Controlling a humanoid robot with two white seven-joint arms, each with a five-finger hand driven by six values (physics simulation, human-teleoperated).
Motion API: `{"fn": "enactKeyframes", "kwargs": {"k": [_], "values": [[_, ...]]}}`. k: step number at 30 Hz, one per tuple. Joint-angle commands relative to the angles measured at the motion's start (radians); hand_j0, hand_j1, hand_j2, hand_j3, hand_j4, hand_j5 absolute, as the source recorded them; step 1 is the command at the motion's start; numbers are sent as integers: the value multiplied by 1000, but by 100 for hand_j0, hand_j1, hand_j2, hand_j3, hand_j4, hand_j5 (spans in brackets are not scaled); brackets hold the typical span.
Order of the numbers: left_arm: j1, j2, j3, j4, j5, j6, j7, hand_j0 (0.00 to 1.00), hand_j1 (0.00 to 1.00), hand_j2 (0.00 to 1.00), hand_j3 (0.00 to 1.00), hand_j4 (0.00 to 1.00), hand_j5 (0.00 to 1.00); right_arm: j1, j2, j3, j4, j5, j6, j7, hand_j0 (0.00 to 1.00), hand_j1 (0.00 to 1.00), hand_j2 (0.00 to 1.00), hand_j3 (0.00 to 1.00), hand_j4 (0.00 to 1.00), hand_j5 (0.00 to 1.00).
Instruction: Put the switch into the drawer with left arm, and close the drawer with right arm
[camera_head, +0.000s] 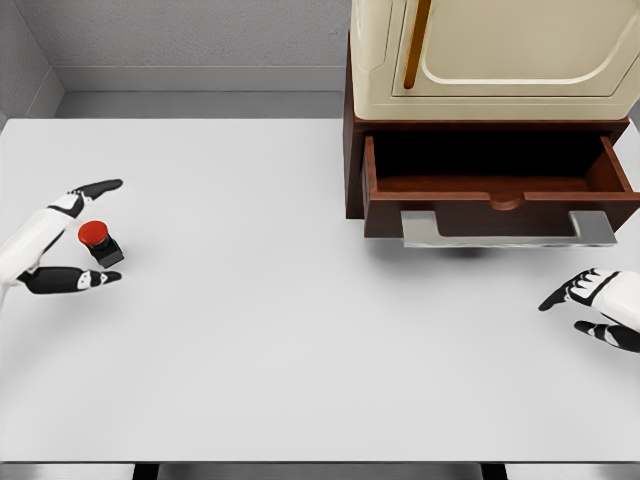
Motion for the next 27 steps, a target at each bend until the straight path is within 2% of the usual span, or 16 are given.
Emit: {"fn": "enactKeyframes", "kwargs": {"k": [1,4,10,12,13,14,15,17,20,22,23,24,25,27], "values": [[0,0,23,-1,15,2,3,100,100,100,100,100,100,0,-9,-1,-5,-5,0,-1,64,64,64,64,64,64],[5,2,21,-10,27,2,34,100,100,100,100,100,100,2,0,-1,-26,-7,0,3,65,65,65,65,65,65],[3,14,-20,-13,295,2,29,100,100,100,100,100,100,2,-7,-1,-25,-11,0,0,66,66,66,66,66,66],[3,16,-34,-12,346,2,23,100,100,100,100,100,100,2,-6,-1,-23,-10,0,-1,66,66,66,66,66,66],[3,19,-77,-5,400,2,22,100,100,100,100,100,100,3,-6,-1,-25,-10,0,-1,67,67,67,67,67,67],[5,43,-126,-7,452,2,22,100,100,100,100,100,100,3,-7,-1,-25,-10,0,-3,74,74,74,74,74,74],[9,57,-137,-5,479,2,19,100,100,100,100,100,100,5,-9,-1,-25,-11,0,-6,74,74,74,74,74,74],[15,49,-137,-8,492,47,12,100,100,100,100,100,100,6,-12,-1,-25,-11,0,-6,71,71,71,71,71,71],[15,57,-131,1,498,231,12,100,100,100,100,100,100,6,-12,-2,-22,-10,0,-8,67,67,67,67,67,67],[5,57,-120,41,495,262,12,100,100,100,100,100,100,6,-10,-5,-22,-13,0,-8,64,64,64,64,64,64],[-15,57,-117,62,484,269,12,100,100,100,100,100,100,6,-10,-5,-22,-13,0,-8,62,62,62,62,62,62],[-46,57,-119,116,467,271,12,100,100,100,100,100,100,6,-10,-5,-23,-13,0,-8,62,62,62,62,62,62],[-69,57,-119,159,453,289,12,100,100,100,100,100,100,6,-10,-5,-23,-11,0,-6,66,66,66,66,66,66],[-77,55,-112,173,377,300,17,100,100,100,100,100,100,6,-10,-5,-25,-11,0,-4,66,66,66,66,66,66]]}}
